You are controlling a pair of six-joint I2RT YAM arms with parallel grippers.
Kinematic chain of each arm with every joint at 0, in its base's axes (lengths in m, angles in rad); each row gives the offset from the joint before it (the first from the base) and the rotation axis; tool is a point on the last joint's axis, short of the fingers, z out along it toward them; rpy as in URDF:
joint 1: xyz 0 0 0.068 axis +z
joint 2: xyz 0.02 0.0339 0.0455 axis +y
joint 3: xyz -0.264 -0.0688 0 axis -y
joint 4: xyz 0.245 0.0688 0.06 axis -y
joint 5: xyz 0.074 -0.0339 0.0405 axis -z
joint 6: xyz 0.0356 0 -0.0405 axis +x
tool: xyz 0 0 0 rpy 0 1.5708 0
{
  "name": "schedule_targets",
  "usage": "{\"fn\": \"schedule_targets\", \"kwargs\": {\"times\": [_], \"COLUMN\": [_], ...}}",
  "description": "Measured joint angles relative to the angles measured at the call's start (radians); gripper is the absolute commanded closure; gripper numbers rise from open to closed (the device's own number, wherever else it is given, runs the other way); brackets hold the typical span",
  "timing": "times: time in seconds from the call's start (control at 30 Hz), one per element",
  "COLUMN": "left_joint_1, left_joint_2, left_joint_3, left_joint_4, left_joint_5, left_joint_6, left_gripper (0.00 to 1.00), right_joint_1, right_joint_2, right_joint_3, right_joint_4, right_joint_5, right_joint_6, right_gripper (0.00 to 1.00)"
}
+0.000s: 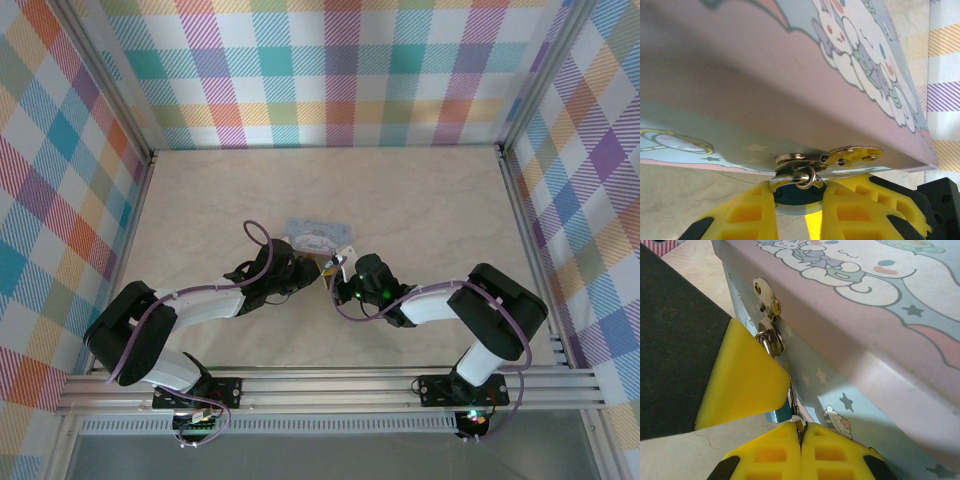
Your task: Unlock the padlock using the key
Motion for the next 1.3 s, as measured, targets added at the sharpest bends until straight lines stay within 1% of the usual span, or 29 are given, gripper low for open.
{"fn": "schedule_targets", "kwargs": {"times": [0.73, 1.1, 1.3], "left_joint_1": [0.000, 0.000, 0.000], "left_joint_2": [0.000, 0.000, 0.000], "left_joint_3": [0.004, 0.005, 0.005], "left_joint_4": [-0.022, -0.022, -0.022], "left_joint_5": [-0.001, -0.001, -0.001], "left_joint_6": [0.000, 0.000, 0.000], "left_gripper": [0.81, 0.81, 0.81], "right_joint_1": [0.000, 0.015, 0.017], "right_joint_2": [-0.135, -0.148, -0.122], "right_joint_3": [-0.077, -0.093, -0.093], "right_joint_4": [-0.132, -0.124, -0.082], "right_joint_5": [0.048, 0.037, 0.027], "right_joint_6": [-0.001, 0.003, 0.011], "right_gripper": [1.00, 1.00, 1.00]}}
